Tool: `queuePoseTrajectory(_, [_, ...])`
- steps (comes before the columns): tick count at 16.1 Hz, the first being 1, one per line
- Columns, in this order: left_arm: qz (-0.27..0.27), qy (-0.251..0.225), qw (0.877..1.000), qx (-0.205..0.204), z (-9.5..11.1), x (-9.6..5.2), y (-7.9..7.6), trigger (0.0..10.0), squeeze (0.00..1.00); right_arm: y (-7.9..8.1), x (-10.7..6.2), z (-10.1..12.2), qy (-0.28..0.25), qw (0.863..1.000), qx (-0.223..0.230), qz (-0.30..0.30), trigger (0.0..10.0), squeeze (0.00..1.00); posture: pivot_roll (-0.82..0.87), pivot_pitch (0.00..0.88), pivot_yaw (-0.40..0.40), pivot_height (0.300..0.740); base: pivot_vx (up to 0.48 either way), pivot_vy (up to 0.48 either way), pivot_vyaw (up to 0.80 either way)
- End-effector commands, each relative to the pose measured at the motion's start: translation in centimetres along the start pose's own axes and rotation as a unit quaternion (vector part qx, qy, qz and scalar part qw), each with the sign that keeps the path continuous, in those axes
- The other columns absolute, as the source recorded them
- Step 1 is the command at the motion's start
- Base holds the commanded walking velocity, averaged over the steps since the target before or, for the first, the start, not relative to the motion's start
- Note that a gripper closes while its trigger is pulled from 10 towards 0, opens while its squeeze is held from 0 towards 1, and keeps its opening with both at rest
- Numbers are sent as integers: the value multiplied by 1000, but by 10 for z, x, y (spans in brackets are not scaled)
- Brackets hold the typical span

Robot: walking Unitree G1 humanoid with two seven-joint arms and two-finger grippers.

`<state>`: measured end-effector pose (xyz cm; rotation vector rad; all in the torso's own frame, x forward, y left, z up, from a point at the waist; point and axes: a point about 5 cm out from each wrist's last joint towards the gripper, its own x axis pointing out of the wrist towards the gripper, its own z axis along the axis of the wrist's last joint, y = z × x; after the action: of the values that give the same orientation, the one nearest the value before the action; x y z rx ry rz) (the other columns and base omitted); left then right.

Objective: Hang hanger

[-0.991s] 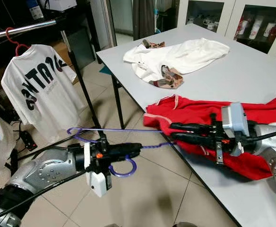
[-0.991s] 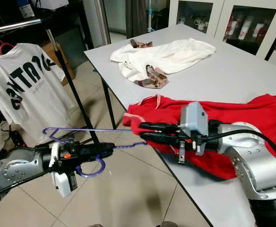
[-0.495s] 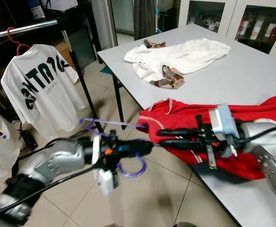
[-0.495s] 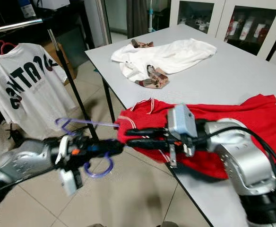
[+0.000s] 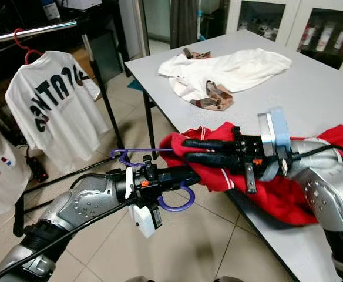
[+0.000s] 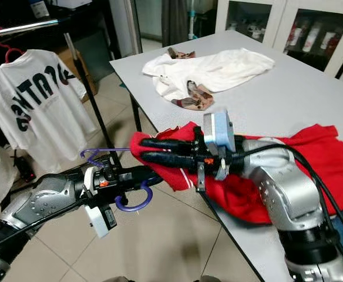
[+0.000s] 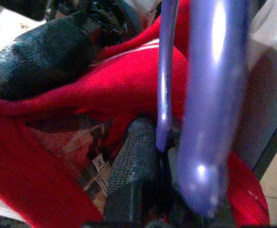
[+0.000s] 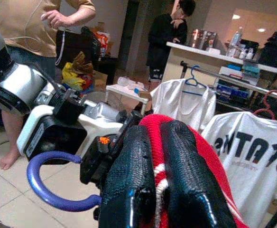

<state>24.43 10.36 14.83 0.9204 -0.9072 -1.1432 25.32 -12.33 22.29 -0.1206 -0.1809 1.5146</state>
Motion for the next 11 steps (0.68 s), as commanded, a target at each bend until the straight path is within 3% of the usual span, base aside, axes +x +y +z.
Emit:
queuePoseTrajectory(1, [-21,-9,1000,16,0,2,2,10000,0,0,3,8,-9,1000,-4,27,0,0,-72,0,63,736,0,0,0])
queuePoseTrajectory(6, [-44,-38,998,18,7,10,-4,10000,0,4,-1,-13,50,997,21,57,0,0,-68,0,62,736,0,0,0])
queuePoseTrajectory(11, [-47,-52,997,12,6,22,-6,10000,0,5,12,-18,68,996,1,58,0,0,-75,0,78,736,0,0,0])
